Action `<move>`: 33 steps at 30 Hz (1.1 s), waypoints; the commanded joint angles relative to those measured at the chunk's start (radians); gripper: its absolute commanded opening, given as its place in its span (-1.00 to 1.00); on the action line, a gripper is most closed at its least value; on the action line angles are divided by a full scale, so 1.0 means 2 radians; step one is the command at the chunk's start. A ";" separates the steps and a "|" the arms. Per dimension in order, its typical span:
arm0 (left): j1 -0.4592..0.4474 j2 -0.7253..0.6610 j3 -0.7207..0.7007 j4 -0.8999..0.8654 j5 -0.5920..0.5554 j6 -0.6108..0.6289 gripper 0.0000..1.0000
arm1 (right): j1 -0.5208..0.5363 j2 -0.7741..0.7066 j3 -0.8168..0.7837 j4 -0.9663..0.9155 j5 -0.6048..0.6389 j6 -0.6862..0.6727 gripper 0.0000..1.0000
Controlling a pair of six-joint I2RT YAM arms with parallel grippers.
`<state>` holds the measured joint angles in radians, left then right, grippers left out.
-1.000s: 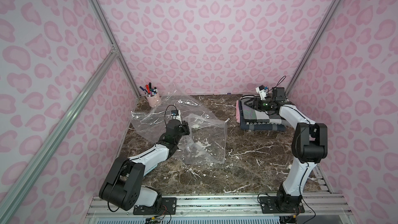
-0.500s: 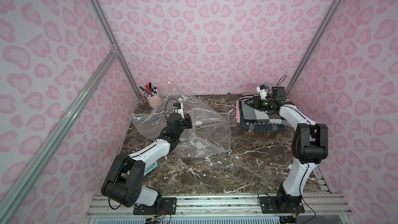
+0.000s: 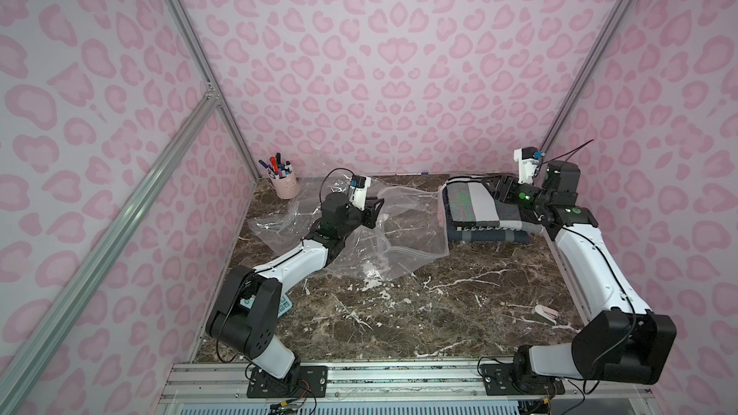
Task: Take the blanket out of the vacuum bag
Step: Reset both arms
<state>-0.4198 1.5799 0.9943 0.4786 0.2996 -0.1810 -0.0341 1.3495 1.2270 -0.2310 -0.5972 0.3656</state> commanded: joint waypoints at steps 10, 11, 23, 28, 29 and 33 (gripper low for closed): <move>-0.003 -0.233 -0.116 -0.079 -0.247 0.086 0.95 | -0.013 -0.202 -0.192 0.076 0.187 0.004 0.37; -0.003 -0.239 -0.155 -0.069 -0.296 0.081 0.94 | -0.013 -0.217 -0.220 0.094 0.200 0.000 0.39; 0.012 -0.164 -0.284 0.074 -0.418 0.081 0.93 | -0.004 -0.348 -0.499 0.315 0.350 -0.040 0.97; 0.039 -0.137 -0.315 0.136 -0.405 0.122 0.93 | -0.004 -0.346 -0.552 0.376 0.395 -0.066 0.97; 0.048 -0.126 -0.338 0.181 -0.395 0.127 0.93 | -0.004 -0.336 -0.563 0.397 0.395 -0.067 0.97; 0.094 -0.101 -0.381 0.318 -0.289 0.147 0.94 | -0.003 -0.272 -0.610 0.539 0.382 -0.068 0.97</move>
<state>-0.2714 1.3617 0.2455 0.8486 -0.4259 0.0620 -0.0418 0.7441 0.0483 0.5705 0.1497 0.2535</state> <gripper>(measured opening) 0.971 0.986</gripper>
